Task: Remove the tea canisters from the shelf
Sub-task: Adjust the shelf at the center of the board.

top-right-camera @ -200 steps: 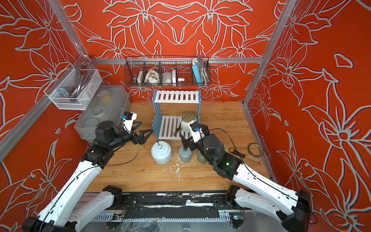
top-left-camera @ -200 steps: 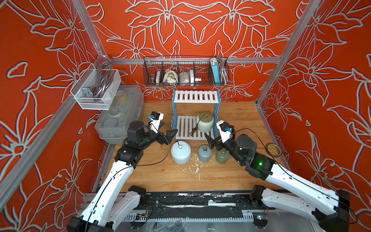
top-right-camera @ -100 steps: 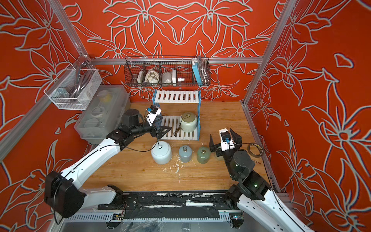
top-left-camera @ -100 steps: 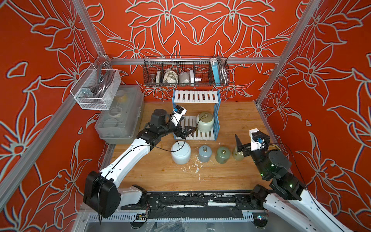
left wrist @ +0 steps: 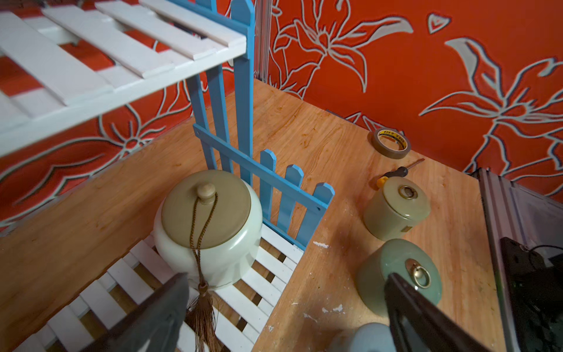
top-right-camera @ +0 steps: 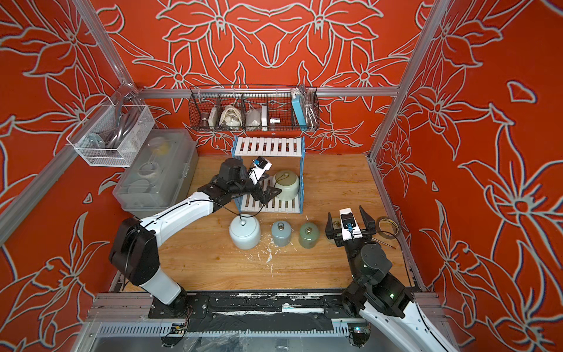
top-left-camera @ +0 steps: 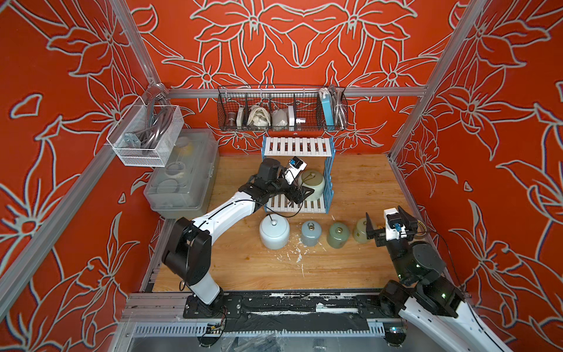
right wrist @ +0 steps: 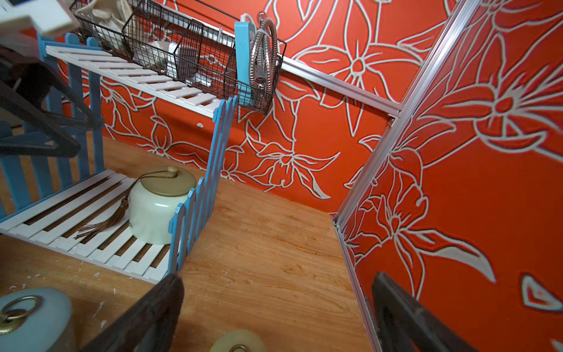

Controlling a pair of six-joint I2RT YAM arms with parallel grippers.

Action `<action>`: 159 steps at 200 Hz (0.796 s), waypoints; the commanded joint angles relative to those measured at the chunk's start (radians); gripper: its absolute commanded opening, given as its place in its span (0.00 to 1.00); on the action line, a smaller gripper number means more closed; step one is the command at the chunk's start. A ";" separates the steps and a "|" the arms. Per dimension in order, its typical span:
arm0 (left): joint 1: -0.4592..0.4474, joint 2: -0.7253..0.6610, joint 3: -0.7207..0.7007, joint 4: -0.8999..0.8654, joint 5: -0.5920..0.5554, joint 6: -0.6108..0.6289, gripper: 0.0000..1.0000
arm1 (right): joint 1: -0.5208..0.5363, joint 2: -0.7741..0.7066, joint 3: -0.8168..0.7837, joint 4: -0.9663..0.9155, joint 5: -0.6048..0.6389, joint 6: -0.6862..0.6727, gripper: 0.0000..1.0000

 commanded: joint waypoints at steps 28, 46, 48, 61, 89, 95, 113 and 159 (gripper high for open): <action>-0.030 0.166 0.107 0.086 -0.058 0.018 0.97 | -0.009 0.003 -0.020 0.030 0.033 -0.034 0.99; -0.030 0.224 0.155 0.098 -0.102 0.010 0.96 | -0.011 0.000 -0.027 0.035 0.039 -0.038 0.99; -0.030 0.231 0.159 0.100 -0.107 0.008 0.96 | -0.012 -0.001 -0.026 0.037 0.040 -0.040 1.00; -0.031 0.269 0.191 0.107 -0.121 0.010 0.95 | -0.015 -0.002 -0.026 0.036 0.042 -0.041 1.00; -0.030 0.341 0.241 0.124 -0.138 0.029 0.93 | -0.018 -0.013 -0.031 0.040 0.040 -0.040 0.99; -0.030 0.352 0.253 0.128 -0.148 0.033 0.93 | -0.018 -0.013 -0.032 0.041 0.042 -0.041 0.99; -0.028 0.384 0.283 0.127 -0.171 0.043 0.92 | -0.021 -0.012 -0.031 0.042 0.038 -0.041 0.99; -0.020 0.436 0.318 0.134 -0.202 0.052 0.91 | -0.024 -0.018 -0.032 0.042 0.034 -0.038 0.99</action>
